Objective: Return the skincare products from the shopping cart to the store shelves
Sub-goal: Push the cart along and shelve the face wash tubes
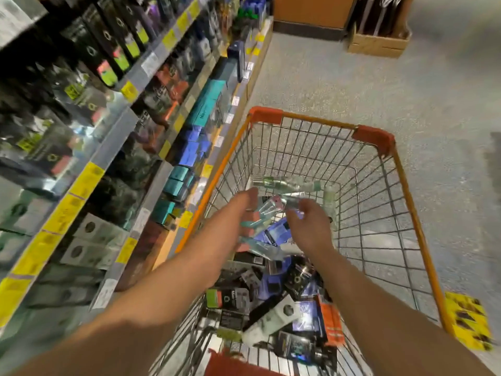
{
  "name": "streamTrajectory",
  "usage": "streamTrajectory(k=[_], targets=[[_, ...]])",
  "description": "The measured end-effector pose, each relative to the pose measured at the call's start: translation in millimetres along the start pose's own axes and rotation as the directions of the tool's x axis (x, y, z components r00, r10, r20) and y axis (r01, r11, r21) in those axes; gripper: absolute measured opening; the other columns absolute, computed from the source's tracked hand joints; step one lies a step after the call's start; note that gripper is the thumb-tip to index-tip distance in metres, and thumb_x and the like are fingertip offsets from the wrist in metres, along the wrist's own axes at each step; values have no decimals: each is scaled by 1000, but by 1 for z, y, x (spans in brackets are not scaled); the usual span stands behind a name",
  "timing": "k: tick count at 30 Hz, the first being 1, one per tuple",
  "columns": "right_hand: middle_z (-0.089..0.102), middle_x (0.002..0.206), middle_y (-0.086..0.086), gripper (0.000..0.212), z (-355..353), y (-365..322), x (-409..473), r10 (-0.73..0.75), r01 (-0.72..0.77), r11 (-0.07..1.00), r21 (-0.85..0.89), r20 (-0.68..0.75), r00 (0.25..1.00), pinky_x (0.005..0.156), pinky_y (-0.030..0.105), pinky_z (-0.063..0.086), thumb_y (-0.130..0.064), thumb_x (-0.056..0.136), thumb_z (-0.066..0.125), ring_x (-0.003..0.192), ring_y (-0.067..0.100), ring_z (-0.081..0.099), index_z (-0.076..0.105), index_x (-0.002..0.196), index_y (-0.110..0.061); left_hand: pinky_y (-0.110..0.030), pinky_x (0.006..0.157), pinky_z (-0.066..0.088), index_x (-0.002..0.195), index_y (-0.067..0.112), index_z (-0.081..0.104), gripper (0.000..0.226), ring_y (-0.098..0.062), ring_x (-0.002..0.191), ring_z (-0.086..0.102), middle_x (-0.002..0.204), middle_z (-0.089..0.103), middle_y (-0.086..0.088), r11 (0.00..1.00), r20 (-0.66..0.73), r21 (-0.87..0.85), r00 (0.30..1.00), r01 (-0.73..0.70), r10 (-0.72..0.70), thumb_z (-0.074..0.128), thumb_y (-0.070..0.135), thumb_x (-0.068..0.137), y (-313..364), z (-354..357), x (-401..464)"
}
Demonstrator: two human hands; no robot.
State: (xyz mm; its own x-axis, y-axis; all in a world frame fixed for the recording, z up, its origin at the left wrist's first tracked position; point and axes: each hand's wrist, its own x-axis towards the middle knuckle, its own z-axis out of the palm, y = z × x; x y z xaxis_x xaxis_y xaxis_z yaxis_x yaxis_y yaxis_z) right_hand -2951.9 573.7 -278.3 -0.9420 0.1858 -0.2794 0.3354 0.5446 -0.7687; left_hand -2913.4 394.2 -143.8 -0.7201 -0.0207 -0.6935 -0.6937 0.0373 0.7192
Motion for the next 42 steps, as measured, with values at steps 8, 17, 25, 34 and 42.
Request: streamTrajectory(k=[8, 17, 25, 34, 42], targets=[[53, 146, 14, 57, 51, 45, 118, -86, 117, 908, -401, 94, 992, 114, 41, 39, -34, 100, 62, 138, 31, 45, 49, 148, -9, -32, 70, 41, 105, 29, 65, 36, -22, 84, 53, 109, 69, -1, 989, -92, -81, 987, 127, -134, 45, 57, 98, 4, 25, 79], [37, 154, 12, 66, 89, 70, 188, 52, 69, 806, -587, 186, 981, 113, 52, 40, -46, 98, 56, 143, 37, 35, 31, 152, -16, -39, 90, 47, 107, 24, 68, 35, -22, 88, 58, 100, 70, 3, 970, -122, -114, 966, 216, -229, 50, 53, 97, -22, 33, 109], [35, 140, 18, 56, 88, 66, 190, 136, 37, 726, -687, 196, 971, 108, 56, 40, -44, 93, 67, 138, 41, 29, 46, 138, -20, -36, 80, 52, 101, 26, 70, 31, -23, 89, 62, 102, 75, 1, 958, -153, -129, 949, 256, -275, 56, 52, 96, -44, 31, 110], [68, 87, 4, 22, 70, 76, 141, 17, 9, 932, -362, 68, 998, 67, 35, 54, -26, 104, 54, 74, 26, 64, 75, 107, -19, -44, 97, 51, 106, 19, 69, 20, -23, 100, 61, 110, 69, 1, 989, -120, 12, 982, 148, -146, 56, 35, 102, -52, 32, 109], [58, 69, -3, 26, 29, 33, 62, 8, -13, 997, -74, -62, 998, 50, 24, 31, -30, 105, 55, 63, 20, 55, 66, 92, -10, -42, 103, 48, 125, 25, 64, 23, -18, 112, 60, 126, 65, 0, 996, -118, 86, 993, 20, -9, 57, 26, 103, -59, 18, 85]])
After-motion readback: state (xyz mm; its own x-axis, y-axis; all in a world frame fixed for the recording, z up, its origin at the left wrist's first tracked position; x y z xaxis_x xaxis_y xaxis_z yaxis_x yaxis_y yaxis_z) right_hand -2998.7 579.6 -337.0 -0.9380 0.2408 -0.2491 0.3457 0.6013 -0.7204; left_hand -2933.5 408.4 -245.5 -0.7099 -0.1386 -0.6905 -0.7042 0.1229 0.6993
